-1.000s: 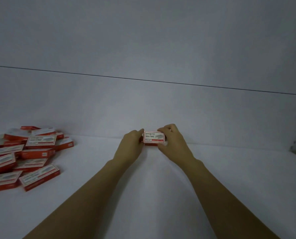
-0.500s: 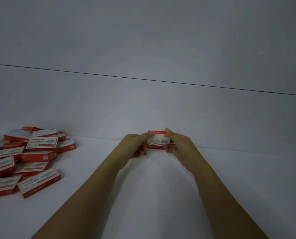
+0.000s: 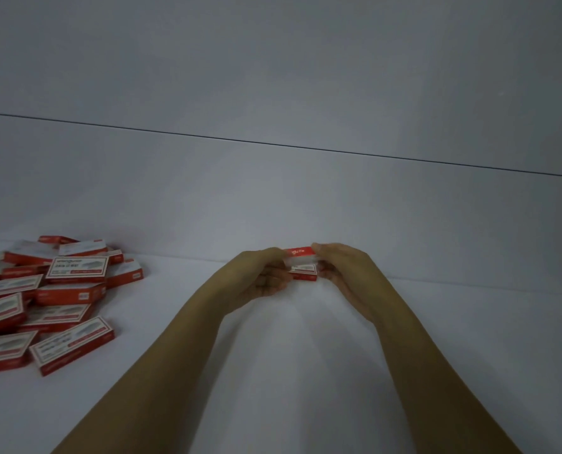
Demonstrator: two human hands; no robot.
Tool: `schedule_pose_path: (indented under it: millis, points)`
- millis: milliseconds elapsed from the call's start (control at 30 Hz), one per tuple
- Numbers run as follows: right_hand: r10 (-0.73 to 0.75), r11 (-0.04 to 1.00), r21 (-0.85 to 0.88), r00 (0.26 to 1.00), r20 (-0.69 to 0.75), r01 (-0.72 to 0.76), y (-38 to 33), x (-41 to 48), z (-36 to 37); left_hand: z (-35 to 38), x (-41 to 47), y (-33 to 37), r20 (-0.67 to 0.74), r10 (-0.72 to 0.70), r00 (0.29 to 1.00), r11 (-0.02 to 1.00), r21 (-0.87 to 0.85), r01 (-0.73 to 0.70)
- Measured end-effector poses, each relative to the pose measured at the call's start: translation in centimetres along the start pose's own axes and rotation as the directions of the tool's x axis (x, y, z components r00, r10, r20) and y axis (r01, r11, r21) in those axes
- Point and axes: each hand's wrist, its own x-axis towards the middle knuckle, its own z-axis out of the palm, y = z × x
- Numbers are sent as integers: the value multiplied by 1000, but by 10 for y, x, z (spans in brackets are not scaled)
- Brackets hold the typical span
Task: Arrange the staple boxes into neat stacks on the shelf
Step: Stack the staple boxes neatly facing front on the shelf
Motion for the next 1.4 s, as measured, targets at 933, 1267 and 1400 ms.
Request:
schedule_pose_path:
  millis: [933, 1267, 1400]
  points:
    - [-168, 823, -549, 986, 5, 143, 3, -16, -4, 9, -10, -5, -45, 459, 887, 805, 444, -394]
    - [-115, 770, -633, 993, -2, 88, 17, -13, 5, 17, -15, -10, 55, 633, 772, 542, 681, -493]
    - [-319, 713, -677, 944, -82, 181, 18, -11, 8, 12, -12, -12, 74, 717, 693, 442, 721, -534]
